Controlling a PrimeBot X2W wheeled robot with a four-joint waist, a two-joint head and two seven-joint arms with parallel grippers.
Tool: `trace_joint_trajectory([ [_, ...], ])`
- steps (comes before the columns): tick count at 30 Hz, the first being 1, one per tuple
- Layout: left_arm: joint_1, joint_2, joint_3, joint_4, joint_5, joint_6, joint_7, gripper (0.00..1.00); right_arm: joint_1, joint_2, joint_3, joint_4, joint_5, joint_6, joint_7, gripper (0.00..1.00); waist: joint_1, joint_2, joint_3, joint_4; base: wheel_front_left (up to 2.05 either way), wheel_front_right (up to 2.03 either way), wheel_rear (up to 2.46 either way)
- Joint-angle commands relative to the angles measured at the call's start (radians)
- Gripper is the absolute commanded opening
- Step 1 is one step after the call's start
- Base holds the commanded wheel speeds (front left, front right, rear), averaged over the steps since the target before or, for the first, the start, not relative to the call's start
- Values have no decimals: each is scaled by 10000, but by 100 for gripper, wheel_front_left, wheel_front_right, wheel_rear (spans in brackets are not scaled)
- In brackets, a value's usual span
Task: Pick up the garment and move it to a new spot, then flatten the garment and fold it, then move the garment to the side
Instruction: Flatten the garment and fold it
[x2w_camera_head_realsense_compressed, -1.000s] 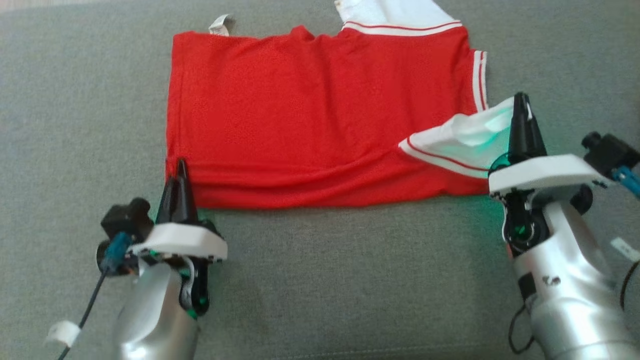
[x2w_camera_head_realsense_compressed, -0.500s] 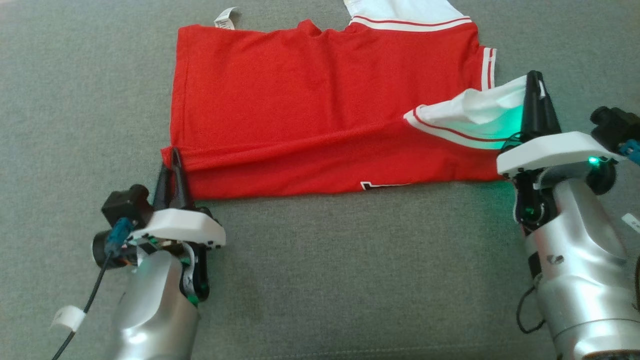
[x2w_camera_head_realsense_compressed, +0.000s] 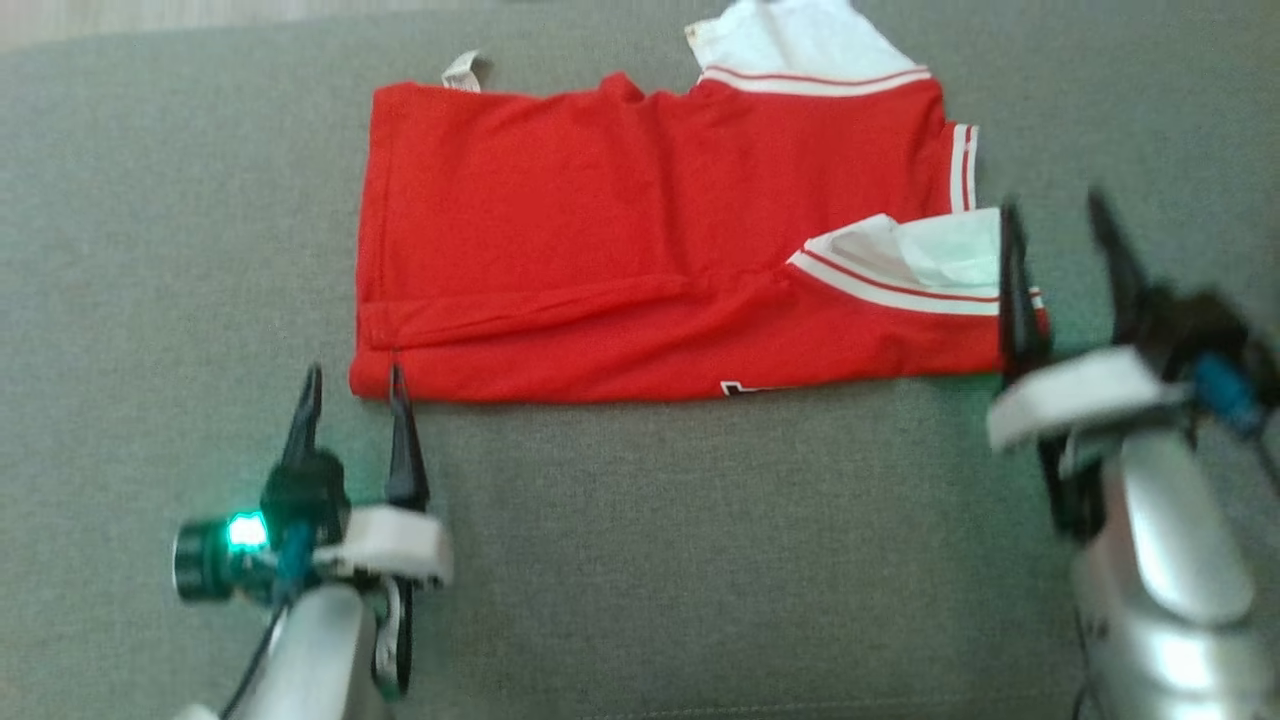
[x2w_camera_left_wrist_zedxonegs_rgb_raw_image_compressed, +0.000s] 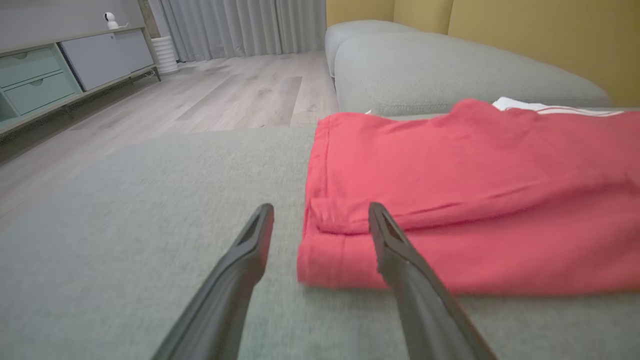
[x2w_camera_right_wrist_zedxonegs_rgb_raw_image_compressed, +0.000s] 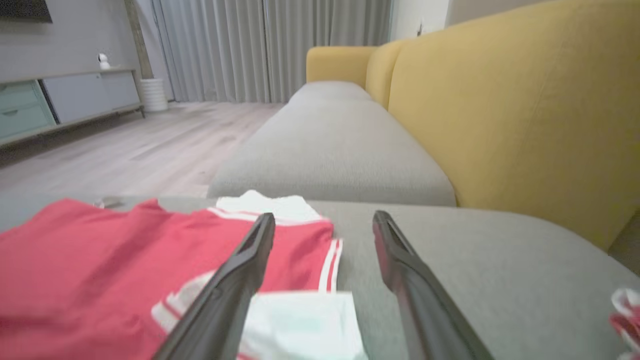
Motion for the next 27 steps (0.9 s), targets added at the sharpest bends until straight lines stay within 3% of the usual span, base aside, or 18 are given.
trace_joint_trajectory([
  [1, 151, 223, 294, -497, 152, 101, -51, 100, 381, 127, 285, -288, -103, -9, -108, 100, 1, 0, -321, 8, 0, 0, 0],
  [13, 1975, 190, 565, -1197, 176, 61, -51, 100, 1977, 194, 465, -50, 48, -9, -108, 100, 1, 0, -1194, -5, 0, 0, 0],
  [19, 2097, 178, 474, -1231, -3, -329, -51, 100, 2177, 196, 542, 254, 179, -9, -108, 100, 1, 0, -1069, 40, 0, 0, 0],
  [27, 681, 174, 789, -526, -389, -1022, -51, 100, 1523, 197, 692, 264, 220, -9, -108, 100, 1, 0, -162, -138, 0, 0, 0],
])
